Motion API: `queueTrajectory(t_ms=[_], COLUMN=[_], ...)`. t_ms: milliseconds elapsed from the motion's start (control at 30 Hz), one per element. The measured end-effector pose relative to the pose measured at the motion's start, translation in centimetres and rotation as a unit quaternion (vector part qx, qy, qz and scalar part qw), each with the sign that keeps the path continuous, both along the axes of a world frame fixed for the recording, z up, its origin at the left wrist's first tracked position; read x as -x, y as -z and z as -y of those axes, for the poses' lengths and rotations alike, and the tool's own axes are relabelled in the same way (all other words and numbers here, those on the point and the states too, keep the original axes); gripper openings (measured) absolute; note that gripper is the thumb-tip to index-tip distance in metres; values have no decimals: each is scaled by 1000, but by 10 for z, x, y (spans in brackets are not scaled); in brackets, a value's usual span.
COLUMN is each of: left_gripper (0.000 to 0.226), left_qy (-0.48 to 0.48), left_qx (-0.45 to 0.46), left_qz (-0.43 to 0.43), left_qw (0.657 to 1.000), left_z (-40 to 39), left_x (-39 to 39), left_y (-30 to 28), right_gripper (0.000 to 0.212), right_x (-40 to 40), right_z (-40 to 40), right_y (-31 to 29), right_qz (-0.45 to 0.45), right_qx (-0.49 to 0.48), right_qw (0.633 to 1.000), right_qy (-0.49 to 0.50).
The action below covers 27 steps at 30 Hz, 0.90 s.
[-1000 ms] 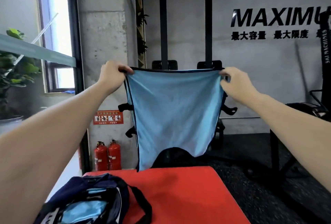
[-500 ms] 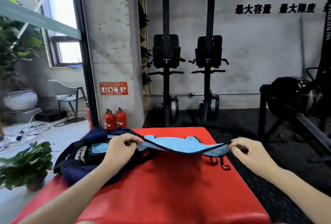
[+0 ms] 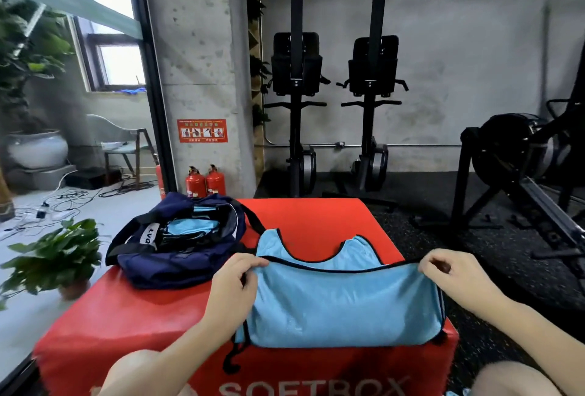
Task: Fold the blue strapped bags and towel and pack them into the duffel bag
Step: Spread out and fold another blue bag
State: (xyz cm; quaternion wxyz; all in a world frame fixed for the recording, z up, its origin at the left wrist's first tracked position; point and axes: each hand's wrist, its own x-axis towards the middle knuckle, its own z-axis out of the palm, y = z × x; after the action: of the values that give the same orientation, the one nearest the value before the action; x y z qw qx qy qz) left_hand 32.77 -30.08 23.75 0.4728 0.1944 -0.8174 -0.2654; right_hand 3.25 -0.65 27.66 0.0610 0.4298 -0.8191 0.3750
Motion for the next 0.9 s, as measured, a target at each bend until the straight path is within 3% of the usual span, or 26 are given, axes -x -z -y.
queueTrajectory(t_ms=[233,367,467,733,900], left_gripper=[46,50,50,39,32], left_qy=[-42,-82,-93,61,99], left_qx=[-7,-40,-37,-45,-104], left_qz=[72,192,261,203,209], left_qw=[996,977,960,976,967], left_z=[68,114,124,90,85], left_x=[71,107,134,262,341], left_y=[20,49,66,72,83], right_gripper=[21,16,16,8,26], right_x=[70,100,121,180,211], right_z=[82,133,159,222,257], right_y=[35,63,93,121,128], right_qz=[33,52,46,91,158], right_qx=[-42,-118,-122,-67,-36], right_qw=[998,992,991,991,985], right_qy=[19,11,25,76,51])
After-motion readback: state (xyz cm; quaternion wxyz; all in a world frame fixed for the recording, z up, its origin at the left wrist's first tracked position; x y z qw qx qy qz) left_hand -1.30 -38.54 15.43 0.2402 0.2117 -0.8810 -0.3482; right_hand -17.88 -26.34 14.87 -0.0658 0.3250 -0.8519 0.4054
